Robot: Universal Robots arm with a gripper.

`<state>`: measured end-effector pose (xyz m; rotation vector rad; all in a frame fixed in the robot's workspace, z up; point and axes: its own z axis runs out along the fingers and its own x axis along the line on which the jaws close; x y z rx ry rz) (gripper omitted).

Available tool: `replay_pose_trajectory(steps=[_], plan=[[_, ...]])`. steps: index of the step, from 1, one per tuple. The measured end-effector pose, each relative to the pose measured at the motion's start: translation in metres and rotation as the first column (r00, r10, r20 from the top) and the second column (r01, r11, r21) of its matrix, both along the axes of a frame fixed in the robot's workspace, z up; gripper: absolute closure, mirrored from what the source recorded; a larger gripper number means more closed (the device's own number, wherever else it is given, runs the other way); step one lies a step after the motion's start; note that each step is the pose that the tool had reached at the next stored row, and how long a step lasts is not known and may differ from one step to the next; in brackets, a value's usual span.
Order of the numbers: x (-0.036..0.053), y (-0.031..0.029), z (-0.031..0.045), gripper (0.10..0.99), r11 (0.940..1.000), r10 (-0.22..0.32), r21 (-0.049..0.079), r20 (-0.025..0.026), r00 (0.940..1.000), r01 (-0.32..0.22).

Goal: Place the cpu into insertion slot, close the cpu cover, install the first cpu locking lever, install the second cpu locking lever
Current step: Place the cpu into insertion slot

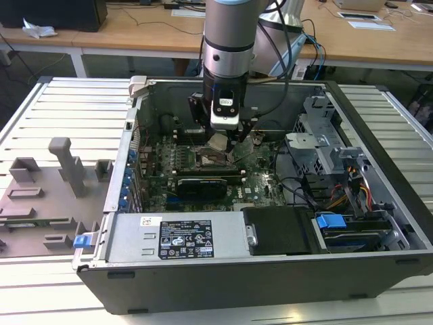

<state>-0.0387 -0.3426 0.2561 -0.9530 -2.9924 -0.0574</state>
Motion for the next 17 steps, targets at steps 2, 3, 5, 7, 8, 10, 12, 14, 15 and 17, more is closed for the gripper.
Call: replay_pose_trajectory(steps=[2,3,5,7,8,10,12,14,15,17], plan=[[0.0,0.0,-0.0001,0.541,0.9998,-0.02,-0.001,0.0,0.9998,0.02],[0.0,0.0,-0.0001,0.541,0.9994,-0.035,-0.002,0.0001,0.9994,0.035],[0.0,0.0,-0.0002,0.541,0.9986,-0.054,-0.003,0.0001,0.9986,0.054],[0.0,0.0,-0.0002,0.541,0.9968,-0.08,-0.005,0.0003,0.9968,0.08],[0.0,0.0,-0.0002,0.541,0.996,-0.089,-0.006,0.0003,0.996,0.089],[0.0,0.0,-0.0003,0.541,0.9922,-0.125,-0.008,0.0005,0.9922,0.125],[0.0,0.0,-0.0004,0.541,0.9899,-0.142,-0.009,0.0007,0.9899,0.142],[0.0,0.0,-0.0004,0.541,0.9856,-0.169,-0.011,0.001,0.9856,0.169],[0.0,0.0,-0.0005,0.541,0.9825,-0.186,-0.012,0.0012,0.9826,0.186],[0.0,0.0,-0.0005,0.541,0.9767,-0.214,-0.014,0.0017,0.9768,0.214]])
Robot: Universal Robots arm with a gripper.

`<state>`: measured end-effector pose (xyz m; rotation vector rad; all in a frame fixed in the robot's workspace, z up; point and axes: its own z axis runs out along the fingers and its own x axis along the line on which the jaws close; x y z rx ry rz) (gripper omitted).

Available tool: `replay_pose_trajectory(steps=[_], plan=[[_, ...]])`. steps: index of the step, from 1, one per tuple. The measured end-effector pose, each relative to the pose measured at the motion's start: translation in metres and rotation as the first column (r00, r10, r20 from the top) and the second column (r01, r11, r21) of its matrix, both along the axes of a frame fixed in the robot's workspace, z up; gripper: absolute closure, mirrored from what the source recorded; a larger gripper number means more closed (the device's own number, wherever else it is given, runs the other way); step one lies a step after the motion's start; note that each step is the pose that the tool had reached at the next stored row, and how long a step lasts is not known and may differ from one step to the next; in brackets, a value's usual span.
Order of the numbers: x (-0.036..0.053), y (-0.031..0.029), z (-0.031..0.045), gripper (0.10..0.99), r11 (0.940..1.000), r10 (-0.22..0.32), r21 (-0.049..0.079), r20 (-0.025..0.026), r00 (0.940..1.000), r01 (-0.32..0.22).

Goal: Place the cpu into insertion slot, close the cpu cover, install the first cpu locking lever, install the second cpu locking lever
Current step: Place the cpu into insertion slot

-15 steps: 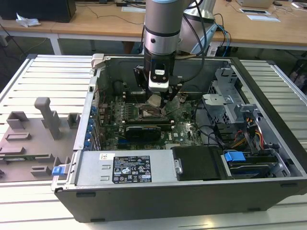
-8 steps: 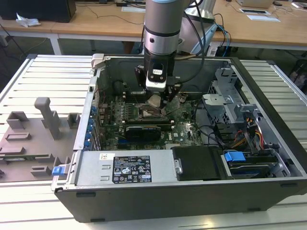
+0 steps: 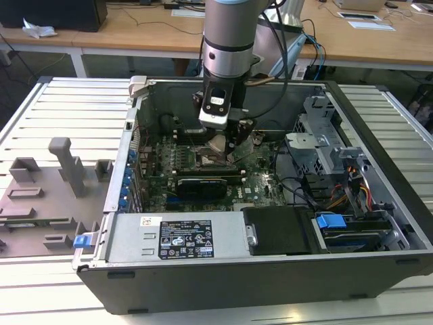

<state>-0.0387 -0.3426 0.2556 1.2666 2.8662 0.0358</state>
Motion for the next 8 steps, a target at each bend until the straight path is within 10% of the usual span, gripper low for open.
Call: replay_pose_trajectory(steps=[8], plan=[[0.0,0.0,-0.0002,0.541,0.9931,-0.117,-0.011,0.0007,0.9932,0.117]])
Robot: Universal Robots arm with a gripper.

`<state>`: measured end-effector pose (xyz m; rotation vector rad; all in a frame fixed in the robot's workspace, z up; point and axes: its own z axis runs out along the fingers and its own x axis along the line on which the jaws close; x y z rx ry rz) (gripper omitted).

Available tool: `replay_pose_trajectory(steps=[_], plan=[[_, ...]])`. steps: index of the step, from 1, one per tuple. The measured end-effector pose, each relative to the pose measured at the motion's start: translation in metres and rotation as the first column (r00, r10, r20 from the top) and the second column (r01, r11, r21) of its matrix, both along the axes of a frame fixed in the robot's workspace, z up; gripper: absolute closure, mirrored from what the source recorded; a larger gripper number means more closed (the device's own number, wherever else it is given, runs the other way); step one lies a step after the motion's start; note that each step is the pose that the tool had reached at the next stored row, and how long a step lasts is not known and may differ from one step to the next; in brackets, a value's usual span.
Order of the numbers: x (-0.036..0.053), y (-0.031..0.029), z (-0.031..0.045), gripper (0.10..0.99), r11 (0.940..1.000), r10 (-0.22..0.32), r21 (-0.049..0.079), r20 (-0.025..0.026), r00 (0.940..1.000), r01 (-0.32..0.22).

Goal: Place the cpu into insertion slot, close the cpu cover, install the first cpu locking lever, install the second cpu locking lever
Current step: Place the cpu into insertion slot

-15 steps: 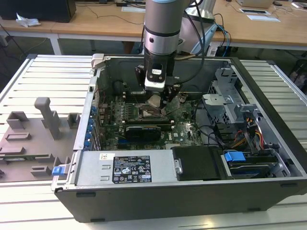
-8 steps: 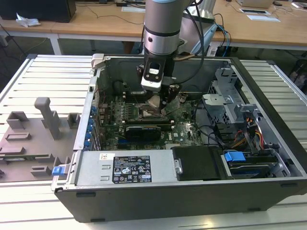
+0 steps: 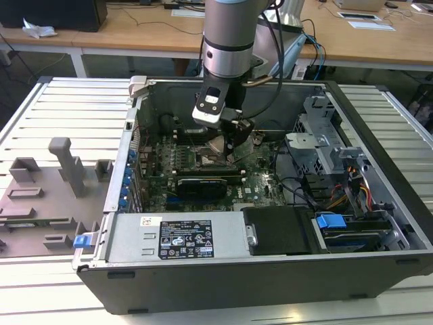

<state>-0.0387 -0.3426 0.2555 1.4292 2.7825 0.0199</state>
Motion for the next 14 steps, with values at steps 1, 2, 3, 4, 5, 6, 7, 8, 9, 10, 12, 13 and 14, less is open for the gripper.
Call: replay_pose_trajectory(steps=[1,2,3,4,5,6,7,8,9,10,12,13,14], plan=[[0.0,0.0,0.0,0.541,1.0,-0.009,-0.001,0.0,1.0,0.009],[0.0,0.0,0.0,0.541,0.9998,-0.017,-0.003,0.0,0.9998,0.017],[0.0,0.0,0.0,0.541,0.9996,-0.027,-0.004,0.0,0.9996,0.027],[0.0,0.0,0.0,0.541,0.9992,-0.039,-0.006,0.0001,0.9992,0.039],[0.0,0.0,0.0,0.541,0.9988,-0.048,-0.007,0.0002,0.9989,0.048],[0.0,0.0,0.0,0.541,0.9984,-0.057,-0.009,0.0003,0.9984,0.057],[0.0,0.0,0.0,0.541,0.9978,-0.066,-0.01,0.0003,0.9979,0.066],[0.0,0.0,0.0,0.541,0.9967,-0.08,-0.013,0.0006,0.9968,0.08],[0.0,0.0,0.0,0.541,0.9957,-0.092,-0.015,0.0007,0.9958,0.092],[0.0,0.0,0.0,0.541,0.995,-0.099,-0.017,0.0008,0.9951,0.099],[0.0,0.0,0.0,0.541,0.993,-0.116,-0.021,0.0013,0.9932,0.116],[0.0,0.0,0.0,0.541,0.9916,-0.127,-0.024,0.0017,0.9919,0.127],[0.0,0.0,0.0,0.541,0.9906,-0.134,-0.027,0.0021,0.9909,0.134]])
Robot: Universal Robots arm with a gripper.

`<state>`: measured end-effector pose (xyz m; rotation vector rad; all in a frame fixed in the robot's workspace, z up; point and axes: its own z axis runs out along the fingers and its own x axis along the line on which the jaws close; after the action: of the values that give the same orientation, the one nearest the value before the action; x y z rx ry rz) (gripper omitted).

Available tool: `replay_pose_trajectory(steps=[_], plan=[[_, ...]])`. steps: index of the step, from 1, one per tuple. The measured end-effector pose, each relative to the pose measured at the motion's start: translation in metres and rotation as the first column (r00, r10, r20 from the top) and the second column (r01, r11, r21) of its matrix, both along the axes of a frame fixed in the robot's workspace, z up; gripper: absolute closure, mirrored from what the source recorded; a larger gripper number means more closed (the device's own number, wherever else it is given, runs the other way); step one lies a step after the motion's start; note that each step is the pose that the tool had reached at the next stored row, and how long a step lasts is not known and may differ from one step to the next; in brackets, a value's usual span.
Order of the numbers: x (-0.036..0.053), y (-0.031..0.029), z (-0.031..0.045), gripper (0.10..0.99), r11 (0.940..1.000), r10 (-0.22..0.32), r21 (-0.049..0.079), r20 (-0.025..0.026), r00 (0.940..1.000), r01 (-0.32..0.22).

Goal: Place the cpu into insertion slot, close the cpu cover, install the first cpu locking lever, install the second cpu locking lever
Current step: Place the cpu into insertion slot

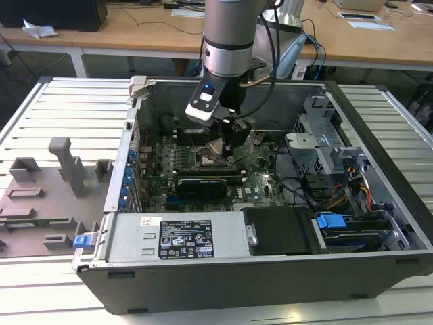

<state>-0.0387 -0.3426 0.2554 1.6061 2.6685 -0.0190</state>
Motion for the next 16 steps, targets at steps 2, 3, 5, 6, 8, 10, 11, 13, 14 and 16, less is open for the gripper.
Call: replay_pose_trajectory(steps=[2,3,5,6,8,10,11,13,14,16], plan=[[0.0001,0.0,0.0,0.541,0.9995,-0.028,-0.018,0.0002,0.9996,0.028],[0.0001,0.0,0.0,0.541,0.999,-0.035,-0.027,0.0006,0.9994,0.035],[0.0002,0.0,0.0,0.541,0.9982,-0.045,-0.038,0.0011,0.999,0.045],[0.0003,0.0,0.0,0.541,0.9976,-0.054,-0.043,0.0013,0.9985,0.054],[0.0001,0.0,0.0,0.541,0.9955,-0.083,-0.045,0.0013,0.9966,0.083],[0.0001,0.0,0.0,0.541,0.9938,-0.101,-0.045,0.0013,0.9949,0.101],[0.0002,0.0001,0.0,0.541,0.9915,-0.122,-0.045,0.0014,0.9926,0.122],[0.0002,0.0,-0.0001,0.541,0.9873,-0.152,-0.045,0.0014,0.9884,0.152],[0.0002,0.0,-0.0001,0.541,0.9859,-0.161,-0.045,0.0014,0.987,0.161],[0.0002,0.0,-0.0001,0.541,0.9811,-0.188,-0.046,0.0014,0.9821,0.188]])
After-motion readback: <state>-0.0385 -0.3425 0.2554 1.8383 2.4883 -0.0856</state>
